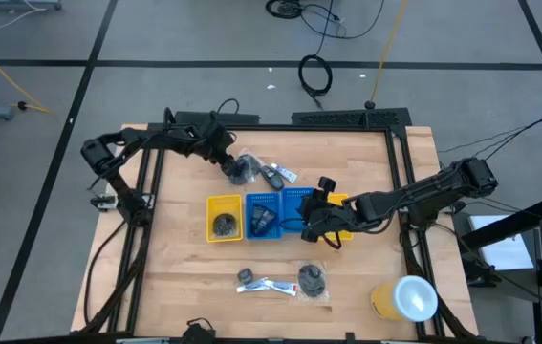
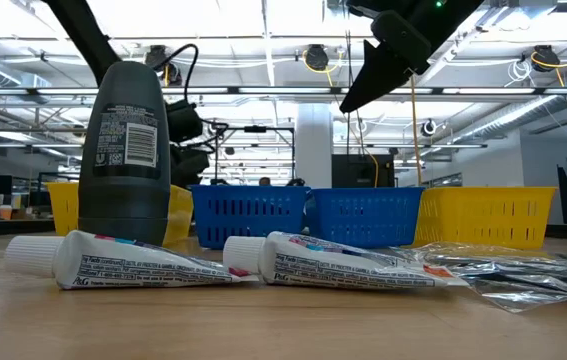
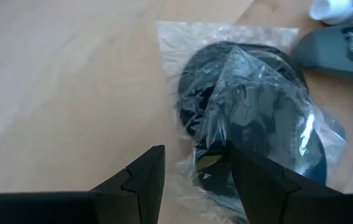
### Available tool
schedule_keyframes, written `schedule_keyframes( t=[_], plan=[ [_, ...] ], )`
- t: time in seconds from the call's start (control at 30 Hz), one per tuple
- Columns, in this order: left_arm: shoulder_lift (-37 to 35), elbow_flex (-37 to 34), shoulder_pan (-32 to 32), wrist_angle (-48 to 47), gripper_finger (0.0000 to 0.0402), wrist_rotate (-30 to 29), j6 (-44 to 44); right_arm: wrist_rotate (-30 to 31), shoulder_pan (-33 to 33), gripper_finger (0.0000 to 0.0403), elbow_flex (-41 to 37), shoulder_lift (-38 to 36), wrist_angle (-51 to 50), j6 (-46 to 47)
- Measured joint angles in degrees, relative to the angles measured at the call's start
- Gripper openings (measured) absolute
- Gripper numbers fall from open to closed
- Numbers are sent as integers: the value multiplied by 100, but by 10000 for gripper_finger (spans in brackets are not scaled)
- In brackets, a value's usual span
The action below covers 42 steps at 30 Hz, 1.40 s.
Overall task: Pick & Place Travel size toiletries
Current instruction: Put the hairbrush into the left yellow bin
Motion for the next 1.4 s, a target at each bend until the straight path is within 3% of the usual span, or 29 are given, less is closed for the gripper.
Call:
schedule_keyframes(
  t=[0.13, 0.33, 0.6, 1.0, 1.4],
  plan=[
    [52, 0, 52, -57, 177, 540, 182, 4, -1, 167, 0, 0, 2, 0],
    [53, 0, 61, -68, 161, 713, 349, 6, -1, 167, 0, 0, 1, 0],
    [44, 0, 84, -242, 14, 751, 464, 11, -1, 167, 0, 0, 2, 0],
    [-378, -2, 6, -321, 1, 775, 352, 13, -1, 167, 0, 0, 2, 2],
    [-2167, -2, -515, -977, 0, 303, 370, 15, -3, 167, 0, 0, 61, 2]
  ],
)
